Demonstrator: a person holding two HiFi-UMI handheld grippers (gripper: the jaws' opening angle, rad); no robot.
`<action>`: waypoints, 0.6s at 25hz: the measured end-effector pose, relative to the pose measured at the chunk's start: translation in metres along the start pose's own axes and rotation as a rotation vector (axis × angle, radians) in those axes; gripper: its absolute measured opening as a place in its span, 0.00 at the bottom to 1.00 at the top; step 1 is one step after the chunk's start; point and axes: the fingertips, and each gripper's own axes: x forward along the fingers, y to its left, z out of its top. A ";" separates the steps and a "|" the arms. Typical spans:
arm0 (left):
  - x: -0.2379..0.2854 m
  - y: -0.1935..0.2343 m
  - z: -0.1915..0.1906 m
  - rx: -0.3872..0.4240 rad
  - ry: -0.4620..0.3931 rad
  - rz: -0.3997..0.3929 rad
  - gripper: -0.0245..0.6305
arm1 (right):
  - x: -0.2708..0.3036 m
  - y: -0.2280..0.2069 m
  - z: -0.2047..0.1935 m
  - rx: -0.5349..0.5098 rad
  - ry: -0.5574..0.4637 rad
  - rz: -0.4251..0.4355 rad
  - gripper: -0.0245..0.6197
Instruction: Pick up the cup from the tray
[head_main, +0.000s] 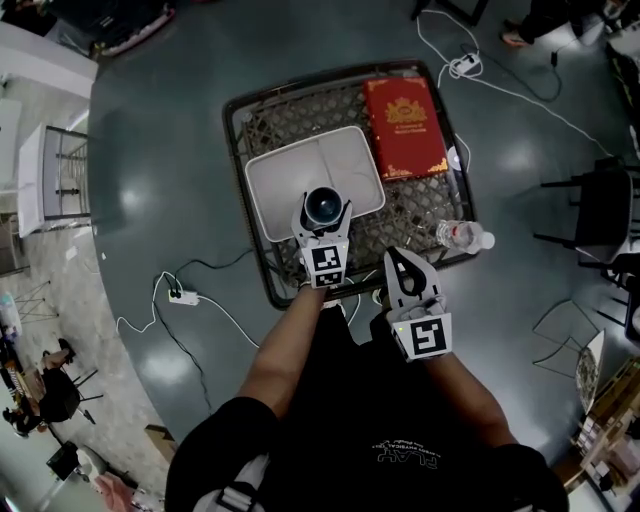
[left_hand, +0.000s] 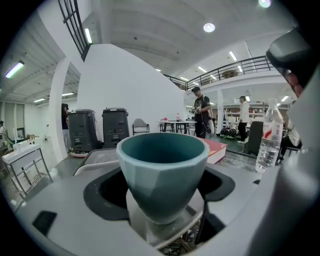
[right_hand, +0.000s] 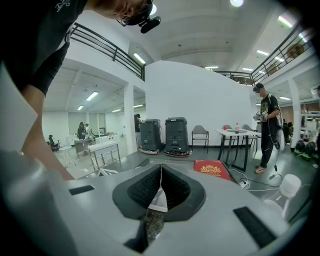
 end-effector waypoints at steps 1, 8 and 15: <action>0.001 0.001 0.000 0.002 0.000 0.000 0.64 | 0.000 0.000 0.000 0.001 0.001 0.000 0.05; 0.005 0.000 0.001 0.023 0.012 -0.018 0.63 | 0.000 -0.003 -0.005 0.008 0.011 -0.004 0.05; -0.014 0.001 0.020 0.016 -0.018 -0.035 0.63 | 0.003 -0.005 -0.006 0.002 0.009 0.002 0.05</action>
